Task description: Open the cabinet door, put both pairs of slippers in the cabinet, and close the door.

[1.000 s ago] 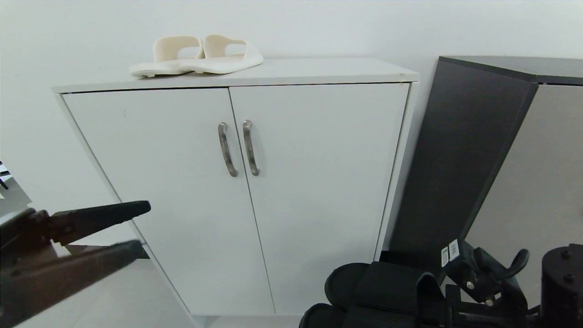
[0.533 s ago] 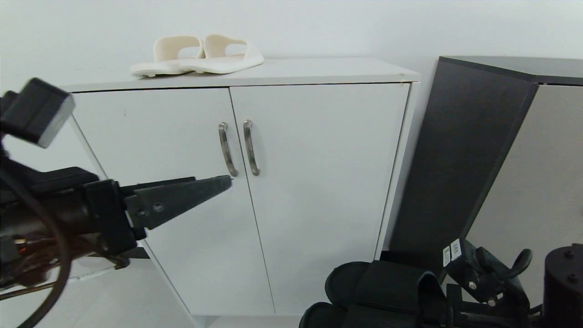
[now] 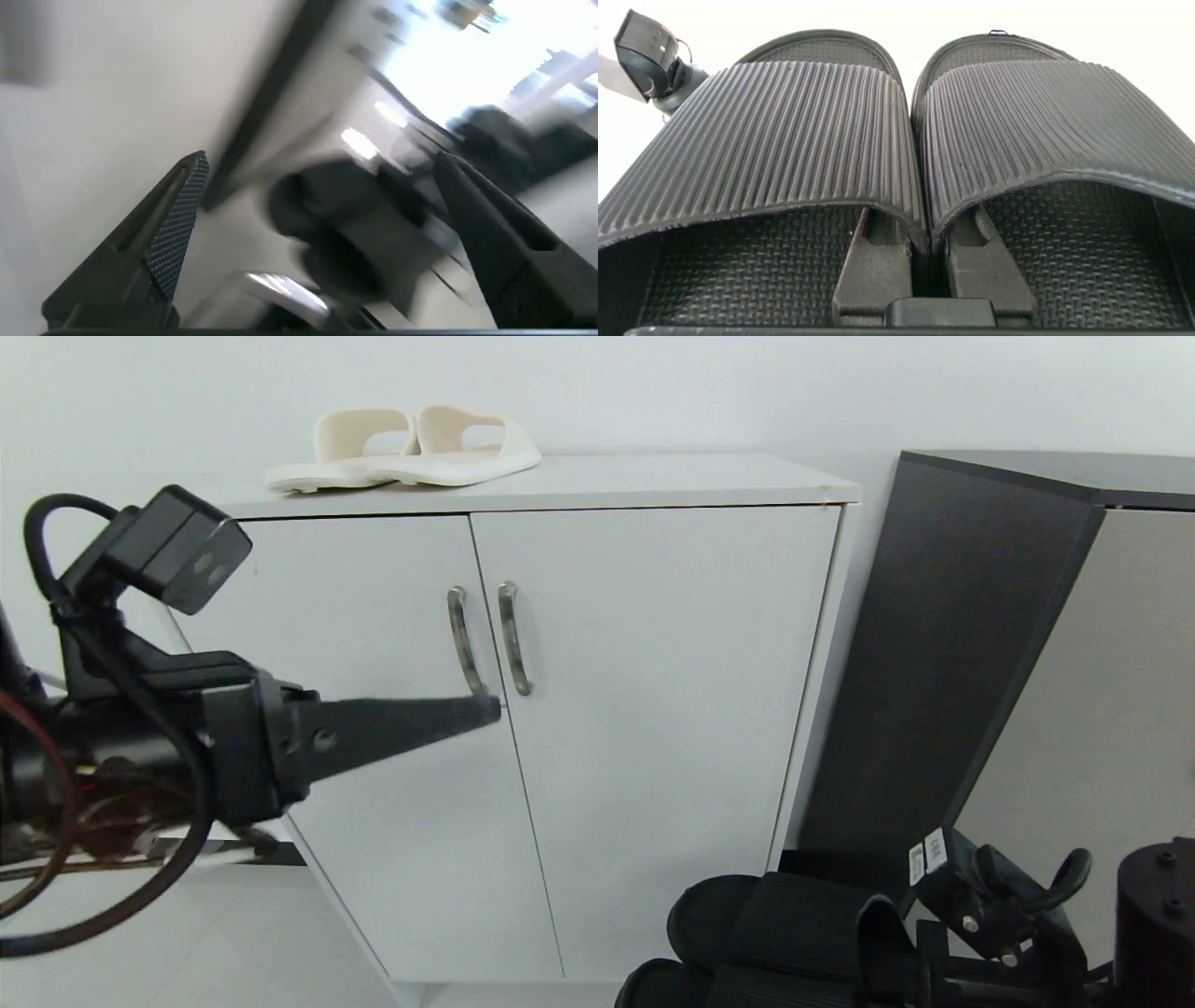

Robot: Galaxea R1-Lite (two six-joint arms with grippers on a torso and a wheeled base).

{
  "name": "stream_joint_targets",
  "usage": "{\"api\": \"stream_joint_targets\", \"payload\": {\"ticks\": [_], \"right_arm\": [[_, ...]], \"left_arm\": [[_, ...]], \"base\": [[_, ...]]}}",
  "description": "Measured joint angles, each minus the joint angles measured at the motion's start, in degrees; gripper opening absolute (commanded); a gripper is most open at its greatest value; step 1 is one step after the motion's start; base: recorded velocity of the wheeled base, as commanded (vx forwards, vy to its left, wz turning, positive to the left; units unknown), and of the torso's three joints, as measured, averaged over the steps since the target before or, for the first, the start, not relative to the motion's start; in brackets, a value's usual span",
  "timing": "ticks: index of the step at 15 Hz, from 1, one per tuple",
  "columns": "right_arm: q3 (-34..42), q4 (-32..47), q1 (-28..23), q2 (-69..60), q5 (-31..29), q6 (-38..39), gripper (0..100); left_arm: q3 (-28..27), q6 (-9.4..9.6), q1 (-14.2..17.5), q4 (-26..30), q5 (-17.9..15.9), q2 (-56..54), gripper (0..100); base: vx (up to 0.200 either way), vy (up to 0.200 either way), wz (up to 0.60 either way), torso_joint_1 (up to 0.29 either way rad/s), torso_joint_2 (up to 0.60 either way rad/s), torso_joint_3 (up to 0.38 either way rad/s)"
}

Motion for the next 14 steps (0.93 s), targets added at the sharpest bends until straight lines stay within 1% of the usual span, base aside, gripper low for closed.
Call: {"api": "stream_joint_targets", "payload": {"ticks": [1, 4, 5, 7, 9, 11, 14], "right_arm": [[0.0, 0.0, 0.0, 0.0, 0.0, 0.0, 0], [0.0, 0.0, 0.1, 0.0, 0.0, 0.0, 0], [0.0, 0.0, 0.1, 0.0, 0.0, 0.0, 0], [0.0, 0.0, 0.1, 0.0, 0.0, 0.0, 0], [0.2, 0.0, 0.1, -0.1, 0.0, 0.0, 0], [0.4, 0.0, 0.1, -0.2, 0.0, 0.0, 0], [0.5, 0.0, 0.1, -0.4, -0.1, 0.0, 0]], "left_arm": [[-1.0, 0.02, 0.8, -0.4, 3.7, 1.4, 100], [-2.4, -0.02, 0.1, -3.0, 7.2, 4.7, 100], [-2.7, -0.02, -0.1, -4.7, 8.3, 6.2, 100], [-3.8, -0.05, -0.1, -6.6, 9.5, 9.1, 100], [-5.8, -0.02, -0.2, -6.9, 10.3, 11.7, 100], [-8.3, 0.02, 0.0, -7.0, 11.9, 13.8, 100], [-10.1, 0.11, 0.1, -7.0, 12.2, 15.7, 100]], "base": [[0.000, 0.000, 0.00, 0.000, 0.00, 0.000], [0.000, 0.000, 0.00, 0.000, 0.00, 0.000], [0.000, 0.000, 0.00, 0.000, 0.00, 0.000], [0.000, 0.000, 0.00, 0.000, 0.00, 0.000], [0.000, 0.000, 0.00, 0.000, 0.00, 0.000], [0.000, 0.000, 0.00, 0.000, 0.00, 0.000], [0.000, 0.000, 0.00, 0.000, 0.00, 0.000]]}}
